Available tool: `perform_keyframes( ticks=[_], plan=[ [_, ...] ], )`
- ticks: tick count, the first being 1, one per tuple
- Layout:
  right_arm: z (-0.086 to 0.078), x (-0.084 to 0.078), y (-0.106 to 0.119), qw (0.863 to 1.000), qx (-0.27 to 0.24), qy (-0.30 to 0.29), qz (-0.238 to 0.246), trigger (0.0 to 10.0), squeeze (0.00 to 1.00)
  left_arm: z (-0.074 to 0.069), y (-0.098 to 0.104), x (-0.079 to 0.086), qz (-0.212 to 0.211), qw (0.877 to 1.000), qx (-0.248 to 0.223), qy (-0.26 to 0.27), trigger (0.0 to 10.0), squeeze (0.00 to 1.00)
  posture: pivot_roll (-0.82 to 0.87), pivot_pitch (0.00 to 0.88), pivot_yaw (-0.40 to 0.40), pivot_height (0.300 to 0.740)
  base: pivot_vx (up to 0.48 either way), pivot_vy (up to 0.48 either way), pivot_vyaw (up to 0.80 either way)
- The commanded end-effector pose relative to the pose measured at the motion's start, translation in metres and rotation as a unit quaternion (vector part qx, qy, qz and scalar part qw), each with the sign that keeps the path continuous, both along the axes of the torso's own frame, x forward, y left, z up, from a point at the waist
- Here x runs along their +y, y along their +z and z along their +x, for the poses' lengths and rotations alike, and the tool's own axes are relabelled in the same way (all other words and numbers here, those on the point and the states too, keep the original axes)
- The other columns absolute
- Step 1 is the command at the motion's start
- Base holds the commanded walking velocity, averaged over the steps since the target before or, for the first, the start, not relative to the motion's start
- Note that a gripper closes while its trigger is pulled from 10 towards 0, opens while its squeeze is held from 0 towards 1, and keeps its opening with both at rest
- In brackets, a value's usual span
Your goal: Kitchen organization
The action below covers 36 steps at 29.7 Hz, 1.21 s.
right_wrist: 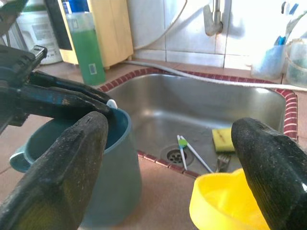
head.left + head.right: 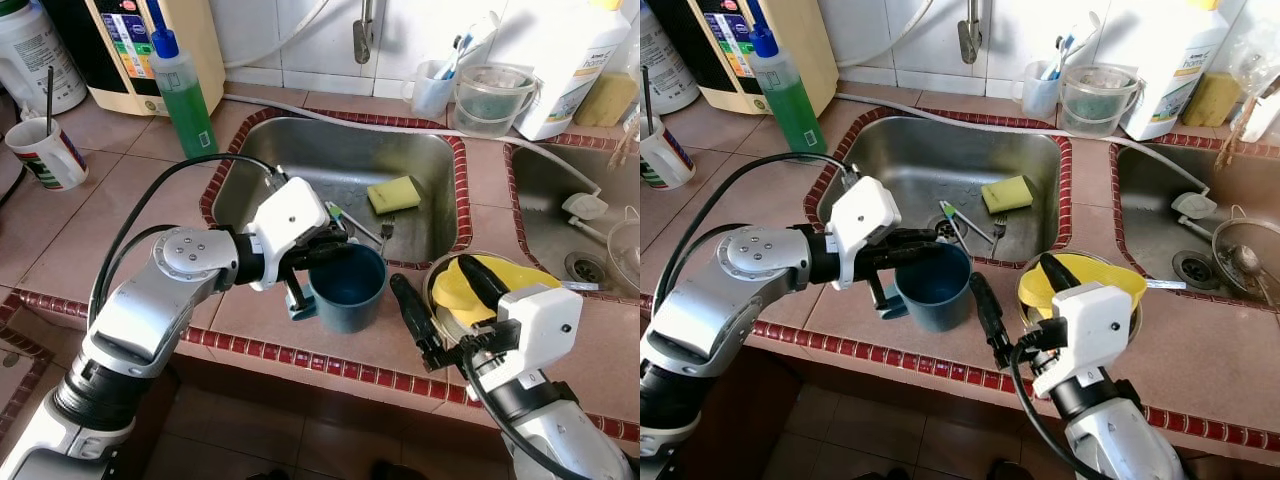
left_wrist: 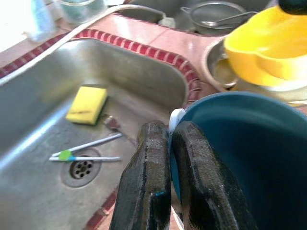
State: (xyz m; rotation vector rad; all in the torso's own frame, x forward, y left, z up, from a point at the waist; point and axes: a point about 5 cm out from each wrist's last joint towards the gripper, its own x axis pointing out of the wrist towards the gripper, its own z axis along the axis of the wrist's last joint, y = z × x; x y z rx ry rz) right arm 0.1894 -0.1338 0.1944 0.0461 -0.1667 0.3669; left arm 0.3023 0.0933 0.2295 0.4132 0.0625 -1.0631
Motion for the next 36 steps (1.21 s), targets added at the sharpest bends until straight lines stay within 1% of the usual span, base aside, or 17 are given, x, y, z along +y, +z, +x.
perform_keyframes(
  ticks=[1,4,7,14,18,19,22,23,24,25,27,30,33,35,36],
  plan=[
    [0.002,-0.001,-0.002,1.0,0.009,-0.007,0.003,10.0,0.0,0.005,0.008,0.005,-0.005,1.0,-0.013,0.014,0.0,0.0,-0.26,0.182,0.059,0.732,0.0,0.0,0.0],
    [0.003,-0.001,-0.001,1.0,0.007,-0.007,0.004,10.0,0.0,0.007,0.012,0.007,-0.009,1.0,-0.018,0.019,0.0,0.0,-0.26,0.178,0.057,0.732,0.0,0.0,0.0],
    [0.005,-0.001,-0.001,1.0,0.005,-0.005,0.006,10.0,0.0,0.013,0.019,0.01,-0.022,0.999,-0.028,0.034,0.0,0.0,-0.26,0.172,0.055,0.732,0.0,0.0,0.0],
    [0.007,0.001,0.0,1.0,0.001,-0.003,0.009,10.0,0.0,0.016,0.024,0.011,-0.032,0.998,-0.036,0.042,0.0,0.0,-0.26,0.157,0.051,0.732,0.0,0.0,0.0],
    [0.01,0.002,0.001,1.0,-0.003,-0.001,0.015,10.0,0.0,0.021,0.031,0.011,-0.059,0.995,-0.046,0.065,0.0,0.0,-0.26,0.141,0.048,0.732,0.0,0.0,0.0],
    [0.011,0.004,0.002,1.0,-0.003,0.001,0.019,10.0,0.0,0.023,0.032,0.01,-0.067,0.994,-0.049,0.073,3.5,0.0,-0.26,0.139,0.047,0.732,0.0,0.0,0.0],
    [0.012,0.005,0.002,1.0,-0.004,0.004,0.022,10.0,0.0,0.026,0.034,0.009,-0.075,0.992,-0.053,0.081,3.5,0.0,-0.26,0.139,0.047,0.732,0.0,0.0,0.0],
    [0.012,0.006,0.003,1.0,-0.006,0.006,0.023,10.0,0.0,0.027,0.035,0.008,-0.081,0.992,-0.055,0.084,8.2,0.0,-0.26,0.132,0.047,0.732,0.0,0.0,0.0],
    [0.012,0.006,0.003,1.0,-0.006,0.006,0.023,10.0,0.0,0.027,0.035,0.008,-0.081,0.992,-0.055,0.084,8.2,0.0,-0.26,0.132,0.047,0.732,0.0,0.0,0.0],
    [0.012,0.007,0.003,1.0,-0.007,0.008,0.024,10.0,0.0,0.028,0.035,0.006,-0.088,0.991,-0.055,0.09,10.0,0.0,-0.27,0.126,0.043,0.732,0.0,0.0,0.0],
    [0.012,0.007,0.003,1.0,-0.007,0.008,0.024,10.0,0.0,0.028,0.035,0.006,-0.088,0.991,-0.055,0.09,10.0,0.0,-0.27,0.126,0.043,0.732,0.0,0.0,0.0],
    [0.012,0.008,0.006,0.999,-0.012,0.011,0.028,10.0,0.0,0.034,0.035,0.001,-0.113,0.986,-0.062,0.109,10.0,0.0,-0.29,0.116,0.04,0.732,0.0,0.0,0.0],
    [0.012,0.009,0.007,0.999,-0.013,0.011,0.029,10.0,0.0,0.036,0.035,-0.001,-0.119,0.984,-0.064,0.114,10.0,0.0,-0.29,0.116,0.04,0.732,0.0,0.0,0.0],
    [0.011,0.01,0.009,0.999,-0.015,0.014,0.034,10.0,0.0,0.039,0.034,-0.007,-0.129,0.982,-0.065,0.119,10.0,0.0,-0.3,0.118,0.039,0.732,0.0,0.0,0.0],
    [0.011,0.01,0.009,0.999,-0.015,0.014,0.034,10.0,0.0,0.039,0.034,-0.007,-0.129,0.982,-0.065,0.119,10.0,0.0,-0.3,0.118,0.039,0.732,0.0,0.0,0.0]
  ],
)
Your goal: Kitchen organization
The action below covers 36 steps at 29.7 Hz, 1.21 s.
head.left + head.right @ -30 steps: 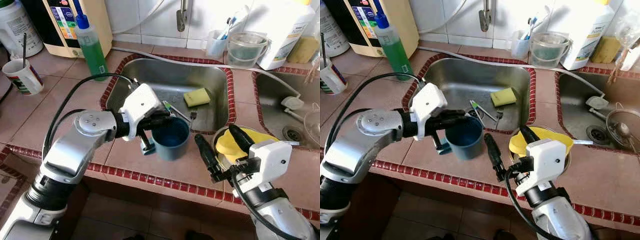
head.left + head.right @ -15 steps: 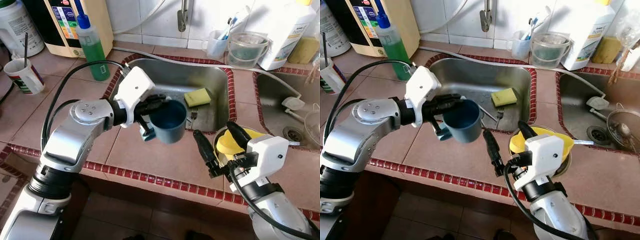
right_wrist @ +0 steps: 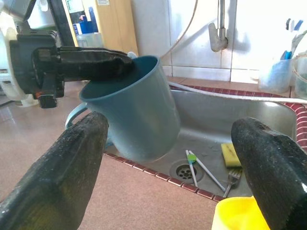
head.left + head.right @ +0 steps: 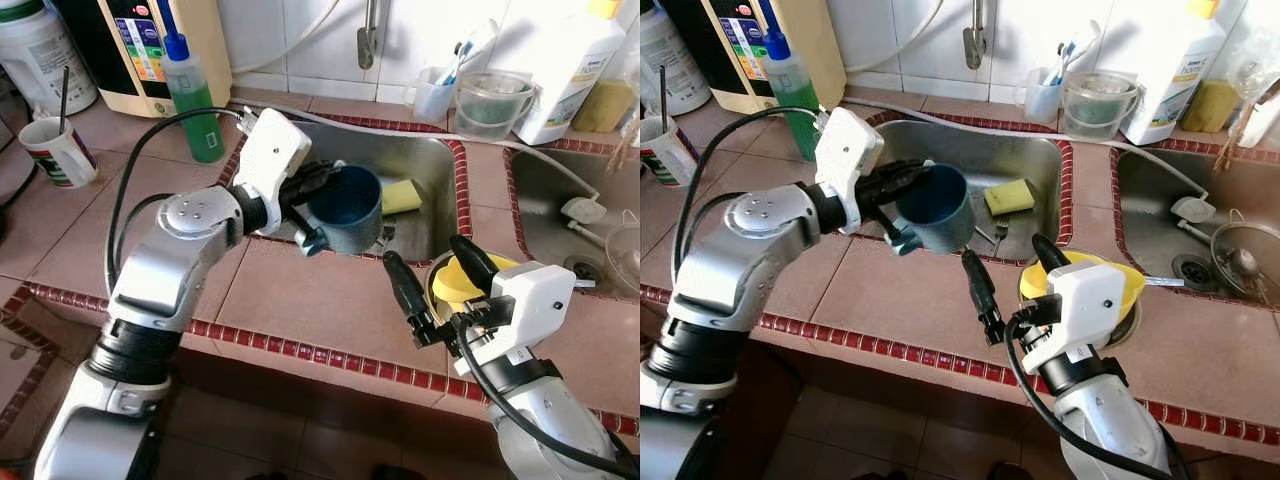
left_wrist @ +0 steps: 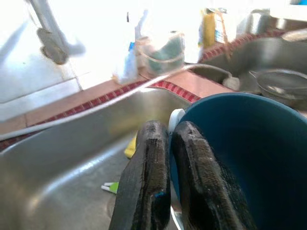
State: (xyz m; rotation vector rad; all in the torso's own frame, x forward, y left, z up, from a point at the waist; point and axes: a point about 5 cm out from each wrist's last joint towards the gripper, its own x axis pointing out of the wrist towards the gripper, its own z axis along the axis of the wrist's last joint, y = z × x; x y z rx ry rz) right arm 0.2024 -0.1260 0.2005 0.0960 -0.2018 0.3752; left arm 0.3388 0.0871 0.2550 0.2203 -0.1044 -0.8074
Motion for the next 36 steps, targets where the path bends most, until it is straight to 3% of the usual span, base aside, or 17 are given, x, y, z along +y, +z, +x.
perform_keyframes(
  ticks=[1,3,11,18,36],
  plan=[
    [-0.002,0.003,0.003,1.0,-0.002,0.008,0.006,10.0,0.0,0.002,0.009,-0.001,-0.002,1.0,-0.018,0.005,10.0,0.0,-0.3,0.118,0.039,0.732,0.0,0.0,0.0],
    [-0.003,0.004,0.005,1.0,-0.004,0.008,0.01,10.0,0.0,0.004,0.006,-0.009,-0.011,1.0,-0.016,0.003,10.0,0.0,-0.31,0.124,0.045,0.732,0.0,0.0,0.0],
    [-0.005,0.005,0.008,1.0,-0.009,0.0,0.018,10.0,0.0,0.008,0.005,-0.016,-0.019,1.0,-0.014,0.003,10.0,0.0,-0.32,0.135,0.056,0.732,0.0,0.0,0.0],
    [-0.013,0.009,0.019,0.999,-0.006,0.013,0.05,10.0,0.0,0.023,0.003,-0.03,-0.033,0.999,-0.021,0.015,10.0,0.0,-0.35,0.202,0.074,0.732,0.0,0.0,0.0],
    [-0.038,-0.003,0.021,0.997,0.019,-0.068,0.037,10.0,0.0,0.049,-0.004,-0.042,-0.017,0.999,-0.029,0.019,10.0,0.0,-0.43,0.322,0.091,0.732,0.0,0.0,0.0]
  ],
)
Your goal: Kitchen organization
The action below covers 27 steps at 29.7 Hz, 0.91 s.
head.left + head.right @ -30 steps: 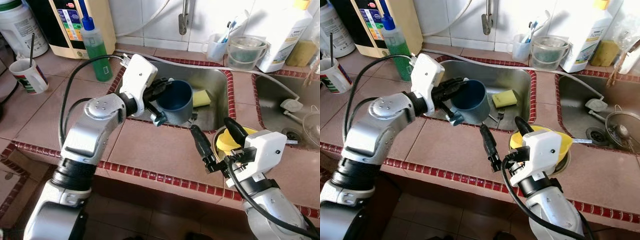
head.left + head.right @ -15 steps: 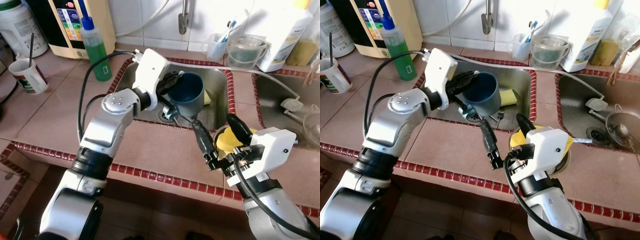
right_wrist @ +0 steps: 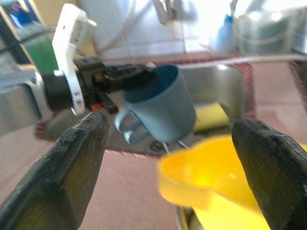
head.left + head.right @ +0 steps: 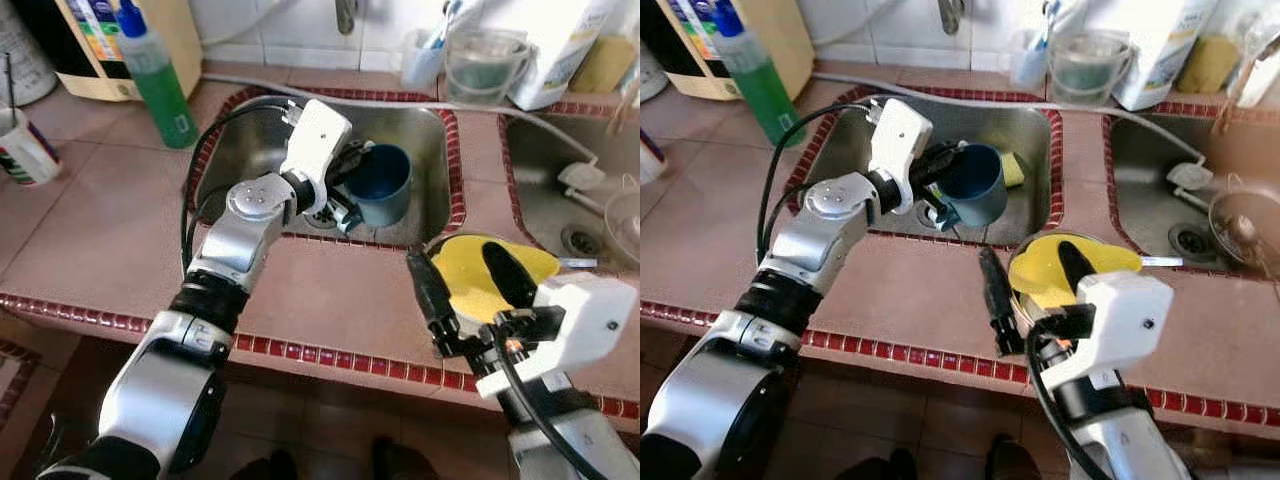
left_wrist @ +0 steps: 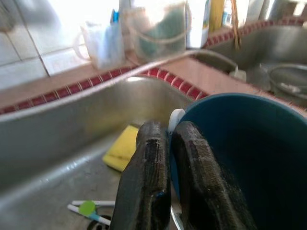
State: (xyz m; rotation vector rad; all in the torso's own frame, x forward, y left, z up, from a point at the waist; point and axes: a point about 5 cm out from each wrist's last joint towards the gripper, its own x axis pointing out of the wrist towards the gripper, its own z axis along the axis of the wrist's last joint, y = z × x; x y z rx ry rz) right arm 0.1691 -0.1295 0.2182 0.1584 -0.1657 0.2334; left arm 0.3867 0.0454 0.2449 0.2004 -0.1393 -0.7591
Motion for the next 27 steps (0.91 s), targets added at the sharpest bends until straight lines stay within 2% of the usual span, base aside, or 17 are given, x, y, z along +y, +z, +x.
perform_keyframes(
  ticks=[1,7,15,16,17,18,27],
  plan=[
    [-0.005,0.0,0.003,1.0,-0.006,-0.004,0.003,10.0,0.0,0.002,0.006,0.0,0.0,1.0,-0.015,0.001,10.0,0.0,-0.43,0.33,0.091,0.732,0.0,0.0,0.0],
    [-0.001,-0.003,0.007,1.0,-0.013,-0.021,-0.01,10.0,0.0,0.01,0.007,0.003,-0.004,1.0,-0.016,0.019,10.0,0.0,-0.44,0.355,0.088,0.732,0.0,0.0,0.0],
    [-0.002,-0.001,0.008,1.0,-0.017,-0.017,-0.006,10.0,0.0,0.015,0.007,0.007,-0.015,0.999,-0.012,0.032,10.0,0.0,-0.44,0.364,0.084,0.732,0.0,0.0,0.0],
    [-0.002,-0.001,0.008,1.0,-0.017,-0.017,-0.006,10.0,0.0,0.015,0.007,0.007,-0.014,0.999,-0.012,0.031,10.0,0.25,-0.44,0.364,0.083,0.732,0.0,0.0,0.0],
    [-0.002,-0.001,0.007,1.0,-0.016,-0.016,-0.005,10.0,0.0,0.015,0.007,0.007,-0.014,0.999,-0.012,0.031,10.0,0.67,-0.44,0.364,0.083,0.732,0.0,0.0,0.0],
    [-0.001,-0.001,0.008,1.0,-0.015,-0.016,-0.005,10.0,0.0,0.016,0.007,0.007,-0.018,0.999,-0.009,0.028,10.0,1.0,-0.44,0.364,0.083,0.732,0.0,0.0,0.0],
    [-0.001,-0.001,0.008,1.0,-0.011,-0.012,-0.004,10.0,0.0,0.018,0.01,0.008,-0.015,0.999,-0.015,0.028,10.0,1.0,-0.43,0.343,0.082,0.732,0.0,0.0,0.0]
  ],
)
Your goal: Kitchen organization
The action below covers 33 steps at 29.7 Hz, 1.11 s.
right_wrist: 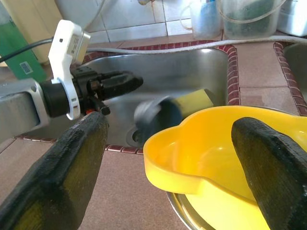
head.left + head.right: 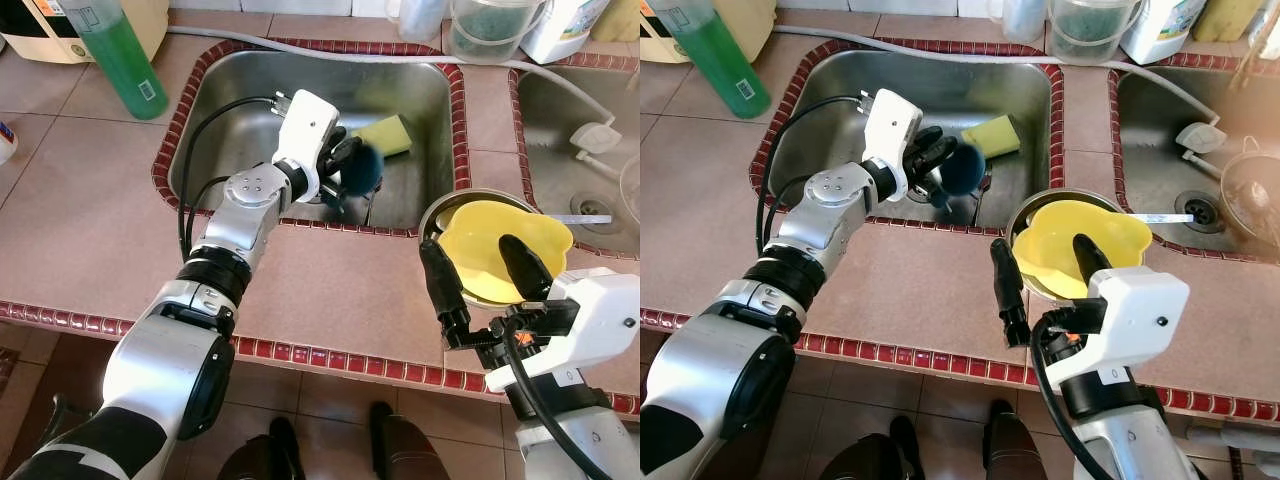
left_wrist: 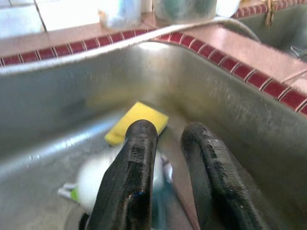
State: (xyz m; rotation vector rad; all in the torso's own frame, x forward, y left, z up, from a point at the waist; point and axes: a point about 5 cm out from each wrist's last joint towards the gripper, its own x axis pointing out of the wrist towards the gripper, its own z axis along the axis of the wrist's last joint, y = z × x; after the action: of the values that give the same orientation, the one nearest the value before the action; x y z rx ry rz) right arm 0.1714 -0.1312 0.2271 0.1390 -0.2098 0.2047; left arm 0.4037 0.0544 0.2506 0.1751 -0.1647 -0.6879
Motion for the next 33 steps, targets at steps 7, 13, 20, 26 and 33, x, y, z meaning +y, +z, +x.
perform_keyframes(
  ticks=[7,13,20,26,33],
  plan=[
    [-0.003,0.001,-0.001,1.0,0.012,0.009,0.001,10.0,0.0,0.001,0.007,0.0,0.002,1.0,-0.01,-0.009,10.0,1.0,-0.43,0.329,0.08,0.732,0.0,0.0,0.0],
    [-0.001,0.001,0.001,1.0,0.011,0.011,0.0,10.0,0.0,0.001,0.011,0.0,0.004,1.0,-0.018,-0.019,10.0,1.0,-0.42,0.316,0.08,0.732,0.0,0.0,0.0],
    [0.01,-0.004,0.005,1.0,-0.01,0.002,-0.008,10.0,0.0,0.0,0.012,0.006,0.007,0.999,-0.028,-0.026,10.0,0.0,-0.4,0.281,0.075,0.732,0.0,0.0,0.0],
    [0.025,-0.01,0.01,0.999,-0.034,-0.006,-0.011,10.0,0.0,-0.004,0.01,0.019,-0.008,0.999,-0.027,-0.022,10.0,0.0,-0.38,0.245,0.061,0.732,0.0,0.0,0.0],
    [0.045,-0.01,0.014,0.998,-0.055,0.003,-0.007,10.0,0.0,-0.009,0.007,0.037,-0.029,0.999,-0.027,0.007,10.0,0.0,-0.33,0.197,0.038,0.732,0.0,0.0,0.0]
  ],
)
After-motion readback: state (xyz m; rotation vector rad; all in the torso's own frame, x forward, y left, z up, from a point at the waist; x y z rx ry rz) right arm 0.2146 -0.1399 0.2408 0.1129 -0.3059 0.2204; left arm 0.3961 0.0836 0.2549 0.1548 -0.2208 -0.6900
